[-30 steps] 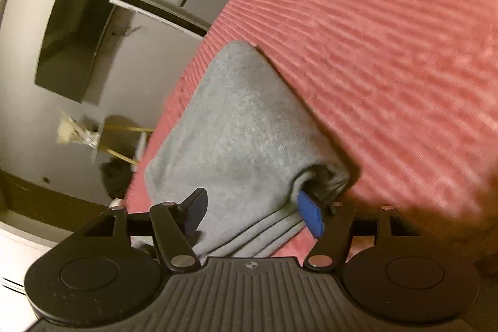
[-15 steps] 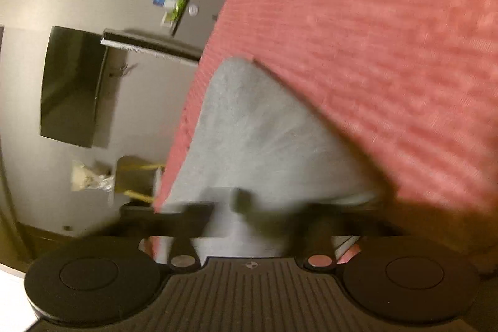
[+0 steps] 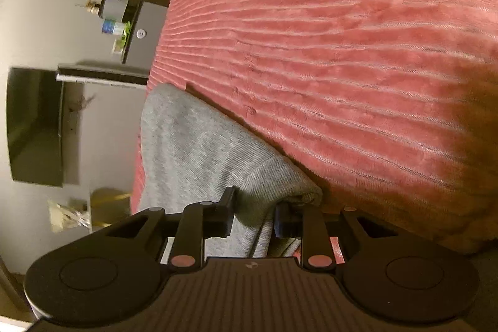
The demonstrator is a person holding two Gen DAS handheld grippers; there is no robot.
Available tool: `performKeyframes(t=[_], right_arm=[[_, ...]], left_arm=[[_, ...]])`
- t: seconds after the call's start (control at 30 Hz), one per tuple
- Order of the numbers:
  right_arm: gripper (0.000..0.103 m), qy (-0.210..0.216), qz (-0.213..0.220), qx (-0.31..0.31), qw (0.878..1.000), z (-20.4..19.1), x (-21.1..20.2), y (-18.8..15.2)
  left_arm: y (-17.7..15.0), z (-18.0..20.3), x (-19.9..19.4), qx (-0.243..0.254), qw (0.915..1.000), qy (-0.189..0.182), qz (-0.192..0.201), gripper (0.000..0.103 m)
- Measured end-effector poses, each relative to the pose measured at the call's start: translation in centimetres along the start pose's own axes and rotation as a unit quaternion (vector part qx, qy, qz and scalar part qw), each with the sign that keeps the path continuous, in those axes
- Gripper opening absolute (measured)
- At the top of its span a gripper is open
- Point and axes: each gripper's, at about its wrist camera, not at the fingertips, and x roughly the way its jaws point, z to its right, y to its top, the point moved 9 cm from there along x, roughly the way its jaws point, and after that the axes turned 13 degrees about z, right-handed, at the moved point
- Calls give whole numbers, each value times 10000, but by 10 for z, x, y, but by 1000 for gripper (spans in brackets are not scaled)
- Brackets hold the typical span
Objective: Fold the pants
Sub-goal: 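Lift the crease with the left tool and fold it toward the right tool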
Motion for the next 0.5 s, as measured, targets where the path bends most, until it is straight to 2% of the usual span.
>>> performKeyframes(t=[0.13, 0.27, 0.3, 0.33, 0.37, 0.43, 0.5], right_arm=[[27, -86, 128, -540, 9984, -9, 0, -4], [28, -64, 143, -665, 9977, -10, -1, -3], [28, -52, 146, -674, 9976, -11, 0, -3], [28, -40, 152, -674, 9976, -11, 1, -4], [28, -23, 156, -679, 9976, -10, 1, -4], [28, 2, 170, -711, 9973, -9, 3, -3], [28, 149, 228, -741, 9969, -12, -2, -4]], left_arm=[[12, -7, 37, -452, 9989, 0, -132, 63], [22, -9, 82, -887, 9954, 17, -359, 62], [26, -8, 90, -957, 9947, -41, -372, 52], [28, -4, 93, -970, 9944, -133, -394, 17], [32, 3, 93, -959, 9942, -303, -384, 17], [48, 15, 81, -555, 9974, -439, 112, 15], [64, 28, 64, -66, 9969, -558, 559, 16]])
